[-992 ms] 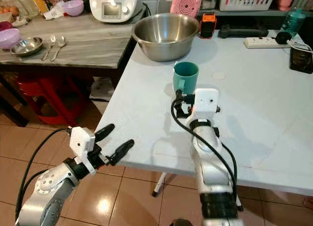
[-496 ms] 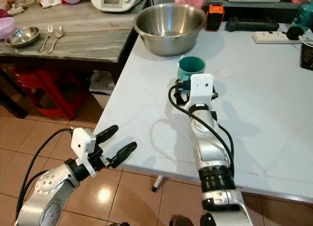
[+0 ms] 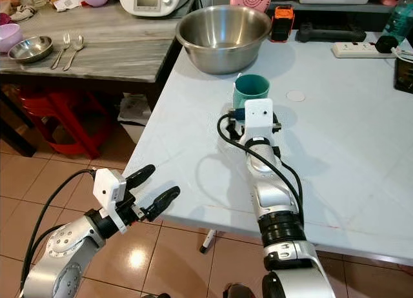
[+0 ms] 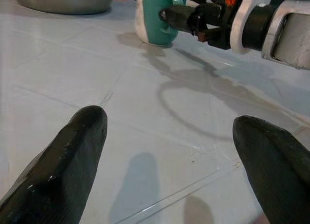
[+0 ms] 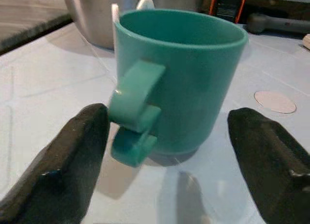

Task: Setting the table

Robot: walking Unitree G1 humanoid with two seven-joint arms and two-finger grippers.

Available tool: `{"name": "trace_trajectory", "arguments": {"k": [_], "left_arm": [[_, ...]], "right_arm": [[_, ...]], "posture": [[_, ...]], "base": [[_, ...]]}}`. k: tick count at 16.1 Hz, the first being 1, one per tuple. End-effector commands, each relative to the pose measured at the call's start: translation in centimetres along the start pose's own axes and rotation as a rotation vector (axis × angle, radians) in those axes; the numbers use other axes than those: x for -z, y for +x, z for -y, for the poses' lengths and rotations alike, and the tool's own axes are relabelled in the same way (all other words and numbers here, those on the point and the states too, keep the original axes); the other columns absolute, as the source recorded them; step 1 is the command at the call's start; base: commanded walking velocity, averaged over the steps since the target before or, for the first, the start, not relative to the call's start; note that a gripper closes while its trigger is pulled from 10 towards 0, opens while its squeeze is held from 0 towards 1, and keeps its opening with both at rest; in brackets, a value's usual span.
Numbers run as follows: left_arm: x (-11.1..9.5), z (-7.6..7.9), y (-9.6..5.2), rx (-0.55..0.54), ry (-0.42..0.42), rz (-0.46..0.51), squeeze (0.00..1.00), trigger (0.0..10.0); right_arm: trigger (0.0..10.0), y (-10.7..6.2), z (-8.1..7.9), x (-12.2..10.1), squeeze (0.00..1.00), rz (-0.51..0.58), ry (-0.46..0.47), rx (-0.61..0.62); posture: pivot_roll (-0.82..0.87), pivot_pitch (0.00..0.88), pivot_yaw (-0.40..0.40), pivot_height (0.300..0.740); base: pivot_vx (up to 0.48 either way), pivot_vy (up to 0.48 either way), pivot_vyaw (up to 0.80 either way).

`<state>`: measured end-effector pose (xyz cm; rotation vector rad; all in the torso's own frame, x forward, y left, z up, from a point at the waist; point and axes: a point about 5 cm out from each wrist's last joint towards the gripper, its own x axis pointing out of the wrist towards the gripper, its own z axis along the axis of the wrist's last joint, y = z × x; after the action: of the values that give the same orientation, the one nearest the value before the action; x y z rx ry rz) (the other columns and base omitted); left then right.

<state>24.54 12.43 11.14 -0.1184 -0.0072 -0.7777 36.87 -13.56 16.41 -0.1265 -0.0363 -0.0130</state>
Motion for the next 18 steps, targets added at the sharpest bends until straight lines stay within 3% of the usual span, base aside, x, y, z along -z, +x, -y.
{"name": "trace_trajectory", "arguments": {"k": [1,8,9,11,12,13,14,15,18], "left_arm": [[-0.2,0.0,-0.2,-0.006,0.009,0.0,0.0,10.0],[-0.2,-0.1,-0.1,-0.019,0.006,0.009,0.0,10.0],[-0.2,-0.1,0.0,-0.02,0.005,0.009,0.0,10.0],[-0.2,-0.2,0.1,-0.023,0.007,0.01,0.0,10.0],[-0.2,-0.2,0.1,-0.026,0.008,0.011,0.0,10.0],[-0.2,-0.2,0.2,-0.027,0.009,0.013,0.0,10.0],[-0.3,-0.2,0.2,-0.028,0.009,0.015,0.0,10.0],[-0.3,-0.2,0.2,-0.028,0.008,0.018,0.0,10.0],[-0.5,0.0,0.3,-0.006,-0.007,0.038,0.0,10.0]], "right_arm": [[0.0,0.3,-0.1,-0.6,0.0,0.019,-0.001,-0.004],[0.0,0.2,1.4,-0.5,0.0,0.036,-0.036,0.074],[6.6,0.2,1.4,-0.4,0.0,0.032,-0.04,0.074],[10.0,0.5,1.6,-0.6,0.0,0.038,-0.05,0.074],[9.5,0.7,1.7,-0.8,0.0,0.045,-0.054,0.072],[5.0,0.8,1.7,-1.0,0.0,0.047,-0.057,0.072],[1.4,0.9,1.7,-1.1,0.0,0.05,-0.06,0.067],[0.0,1.0,1.7,-1.1,0.0,0.053,-0.064,0.061],[0.0,1.3,1.8,-1.4,0.0,0.061,-0.078,0.05]], "posture": [[-0.16,0.159,0.068,0.74],[-0.17,0.155,0.065,0.74],[-0.17,0.154,0.066,0.74],[-0.17,0.152,0.067,0.74],[-0.17,0.15,0.066,0.74],[-0.17,0.15,0.063,0.74],[-0.17,0.15,0.062,0.74],[-0.17,0.149,0.061,0.74],[-0.17,0.151,0.056,0.74]], "base": [[0.0,0.0,0.0],[0.0,0.0,0.0],[0.0,0.0,0.0],[0.0,0.0,0.0],[0.0,0.0,0.0],[0.0,0.0,0.0],[0.0,0.0,0.0],[0.0,0.0,0.0],[0.0,0.0,0.0]]}}
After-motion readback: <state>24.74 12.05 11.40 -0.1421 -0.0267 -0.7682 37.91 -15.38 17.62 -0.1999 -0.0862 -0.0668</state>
